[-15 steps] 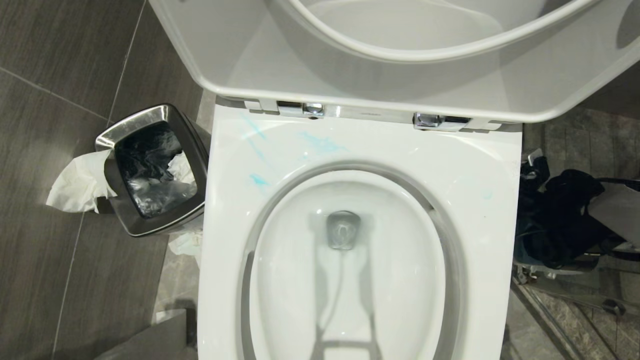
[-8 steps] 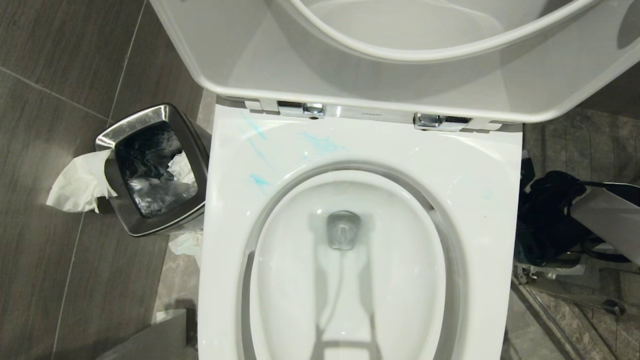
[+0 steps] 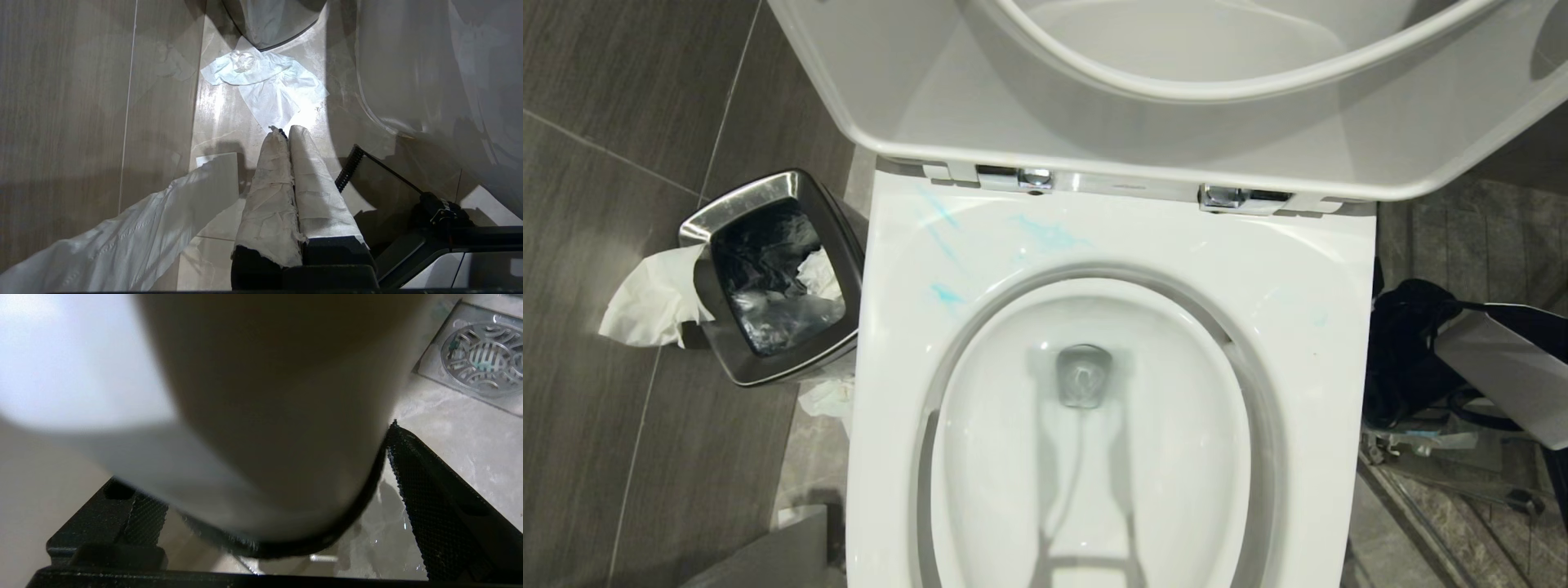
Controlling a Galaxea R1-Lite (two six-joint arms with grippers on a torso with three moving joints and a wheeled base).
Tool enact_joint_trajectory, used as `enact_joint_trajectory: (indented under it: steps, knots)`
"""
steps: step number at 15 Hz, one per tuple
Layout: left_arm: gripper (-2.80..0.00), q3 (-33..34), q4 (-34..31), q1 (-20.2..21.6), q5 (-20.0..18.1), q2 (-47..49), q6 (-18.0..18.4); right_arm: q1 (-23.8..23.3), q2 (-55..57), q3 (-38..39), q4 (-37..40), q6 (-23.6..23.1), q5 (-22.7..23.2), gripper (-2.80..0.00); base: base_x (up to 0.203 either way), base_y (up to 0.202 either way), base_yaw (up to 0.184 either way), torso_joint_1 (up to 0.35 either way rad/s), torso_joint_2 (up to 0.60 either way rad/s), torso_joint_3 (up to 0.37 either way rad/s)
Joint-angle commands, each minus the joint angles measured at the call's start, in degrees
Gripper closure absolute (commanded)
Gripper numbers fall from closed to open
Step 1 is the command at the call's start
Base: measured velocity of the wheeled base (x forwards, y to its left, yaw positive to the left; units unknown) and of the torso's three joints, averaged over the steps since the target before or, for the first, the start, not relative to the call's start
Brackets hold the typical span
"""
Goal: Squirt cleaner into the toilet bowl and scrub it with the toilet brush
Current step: Pour in the cleaning agent
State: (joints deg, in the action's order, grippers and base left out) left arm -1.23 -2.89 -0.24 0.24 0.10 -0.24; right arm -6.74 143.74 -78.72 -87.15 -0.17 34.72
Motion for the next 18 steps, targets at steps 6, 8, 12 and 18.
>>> enact_joint_trajectory:
  steps: [6,8,12,18]
  knots:
    - [0.00,0.0,0.0,0.0,0.0,0.0,0.0,0.3,1.7,-5.6,-0.5,0.0,0.2,-2.80,0.000,0.000,0.000,0.000,0.00,0.000]
    - [0.00,0.0,0.0,0.0,0.0,0.0,0.0,0.4,2.7,-7.3,-0.5,0.0,0.2,-2.80,0.000,0.000,0.000,0.000,0.00,0.000]
    - [0.00,0.0,0.0,0.0,0.0,0.0,0.0,1.3,3.4,-7.9,-0.5,0.0,-1.8,-2.80,0.000,0.000,0.000,0.000,0.00,0.000]
    - [0.00,0.0,0.0,0.0,0.0,0.0,0.0,1.6,3.3,-8.4,-0.5,0.1,-2.2,0.00,0.000,0.000,0.000,0.000,0.00,0.000]
